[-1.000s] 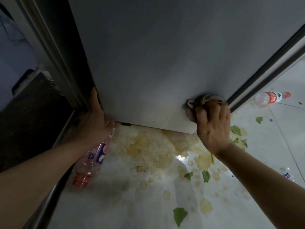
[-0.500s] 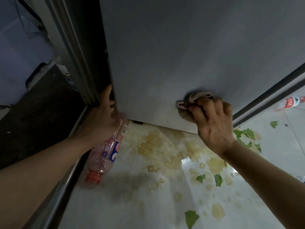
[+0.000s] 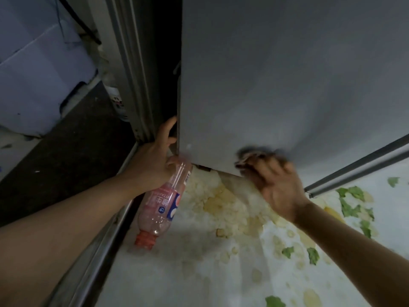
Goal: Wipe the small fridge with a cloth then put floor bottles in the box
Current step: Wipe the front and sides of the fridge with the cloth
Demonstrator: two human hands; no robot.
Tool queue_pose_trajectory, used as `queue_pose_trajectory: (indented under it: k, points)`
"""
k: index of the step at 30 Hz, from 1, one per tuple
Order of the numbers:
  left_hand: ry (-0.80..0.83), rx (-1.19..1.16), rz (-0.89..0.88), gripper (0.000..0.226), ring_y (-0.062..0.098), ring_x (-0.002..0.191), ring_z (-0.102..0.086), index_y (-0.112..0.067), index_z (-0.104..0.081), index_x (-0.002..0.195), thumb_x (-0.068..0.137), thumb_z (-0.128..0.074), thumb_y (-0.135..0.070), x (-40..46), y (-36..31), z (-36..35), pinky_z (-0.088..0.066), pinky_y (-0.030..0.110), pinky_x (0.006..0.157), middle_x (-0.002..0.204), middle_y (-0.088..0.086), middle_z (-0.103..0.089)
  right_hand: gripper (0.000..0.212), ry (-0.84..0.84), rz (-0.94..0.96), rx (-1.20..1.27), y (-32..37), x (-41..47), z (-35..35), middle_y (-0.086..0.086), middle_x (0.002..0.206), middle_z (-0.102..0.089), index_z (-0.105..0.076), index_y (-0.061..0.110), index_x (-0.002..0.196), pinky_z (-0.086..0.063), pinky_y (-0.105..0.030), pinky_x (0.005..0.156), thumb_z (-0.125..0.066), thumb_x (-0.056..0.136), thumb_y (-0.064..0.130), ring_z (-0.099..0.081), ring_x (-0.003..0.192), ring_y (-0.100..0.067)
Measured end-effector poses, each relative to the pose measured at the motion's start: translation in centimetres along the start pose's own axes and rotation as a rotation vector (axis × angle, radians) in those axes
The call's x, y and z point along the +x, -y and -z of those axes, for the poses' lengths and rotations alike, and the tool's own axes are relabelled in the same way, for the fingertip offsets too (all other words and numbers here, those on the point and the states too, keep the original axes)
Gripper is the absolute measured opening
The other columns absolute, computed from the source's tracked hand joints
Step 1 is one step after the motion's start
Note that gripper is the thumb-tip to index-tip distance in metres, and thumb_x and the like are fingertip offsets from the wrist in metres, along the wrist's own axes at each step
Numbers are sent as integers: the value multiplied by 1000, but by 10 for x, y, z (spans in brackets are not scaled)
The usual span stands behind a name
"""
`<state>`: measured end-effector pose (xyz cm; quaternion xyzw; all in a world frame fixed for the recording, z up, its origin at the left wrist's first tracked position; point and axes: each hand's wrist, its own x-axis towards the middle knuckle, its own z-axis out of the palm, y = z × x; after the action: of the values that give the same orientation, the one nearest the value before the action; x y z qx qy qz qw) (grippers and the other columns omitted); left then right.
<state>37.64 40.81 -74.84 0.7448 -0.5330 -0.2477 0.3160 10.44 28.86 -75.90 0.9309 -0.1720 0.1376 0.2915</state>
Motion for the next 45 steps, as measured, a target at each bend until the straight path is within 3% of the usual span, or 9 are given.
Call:
queue_pose_trajectory:
  k: [5, 9, 14, 21, 26, 31, 35, 39, 45]
  points:
    - [25, 7, 8, 97, 18, 125, -49, -50, 7, 141, 86, -67, -21, 1, -2, 0, -28, 22, 87, 148, -5, -40, 20, -198, -273, 30, -12, 3, 12, -15, 110, -42, -55, 7, 109, -27, -39, 71, -51, 95, 21, -38, 84, -30]
    - [91, -33, -2, 98, 13, 132, -42, -45, 5, 144, 84, -69, -23, 1, -2, 6, -27, 22, 96, 149, -6, -37, 33, -110, -80, 93, 26, 40, -6, -14, 111, -48, -63, 11, 117, -30, -39, 74, -51, 87, 6, -39, 86, -29]
    - [83, 16, 2, 89, 13, 132, -41, -41, -3, 146, 85, -66, -25, 1, 2, 15, -26, 21, 97, 145, 0, -42, 25, -25, 142, 6, 63, 90, -3, -5, 110, -67, -72, 15, 106, -45, -36, 85, -68, 82, 18, -58, 95, -24]
    - [63, 47, 57, 90, 16, 133, -41, -36, -8, 147, 83, -61, -4, -4, 18, 17, -29, 19, 94, 145, 2, -43, 22, -389, -20, 127, 40, 125, 21, -11, 120, -60, -69, 9, 112, -38, -38, 75, -56, 93, 8, -47, 93, -27]
    - [65, 39, 60, 87, 18, 132, -40, -34, -13, 146, 81, -65, -8, -8, 24, 15, -33, 24, 96, 144, 3, -44, 33, -143, 132, 58, 56, 103, 9, -9, 119, -66, -69, 11, 114, -44, -36, 81, -50, 88, 7, -43, 104, -26]
    - [92, 90, 89, 85, 23, 132, -41, -27, -16, 147, 80, -69, -20, -15, 20, 2, -41, 42, 104, 145, 6, -41, 37, -81, 38, 101, 52, 86, 14, -6, 114, -66, -69, 13, 113, -38, -35, 75, -41, 91, 5, -47, 97, -25]
    - [26, 120, 98, 76, 25, 122, -48, -22, -29, 139, 78, -73, -24, -7, 10, -13, -42, 31, 90, 136, 5, -47, 39, -34, 40, 72, 37, 65, 16, -4, 113, -66, -67, 17, 117, -45, -35, 70, -39, 92, 4, -61, 88, -26]
    - [46, 217, 147, 63, 25, 101, -56, -17, -39, 123, 73, -76, -24, -1, 7, -24, -50, 36, 78, 118, 5, -55, 38, 7, 8, 63, 33, 51, 14, -3, 113, -65, -66, 19, 118, -38, -34, 73, -41, 92, 5, -54, 87, -25]
    - [55, 230, 196, 66, 24, 111, -49, -17, -37, 125, 71, -76, -20, -8, 11, -27, -44, 34, 81, 127, 5, -46, 44, 16, -13, 64, 35, 52, 15, -4, 111, -64, -67, 19, 115, -43, -35, 71, -32, 93, 5, -54, 85, -25]
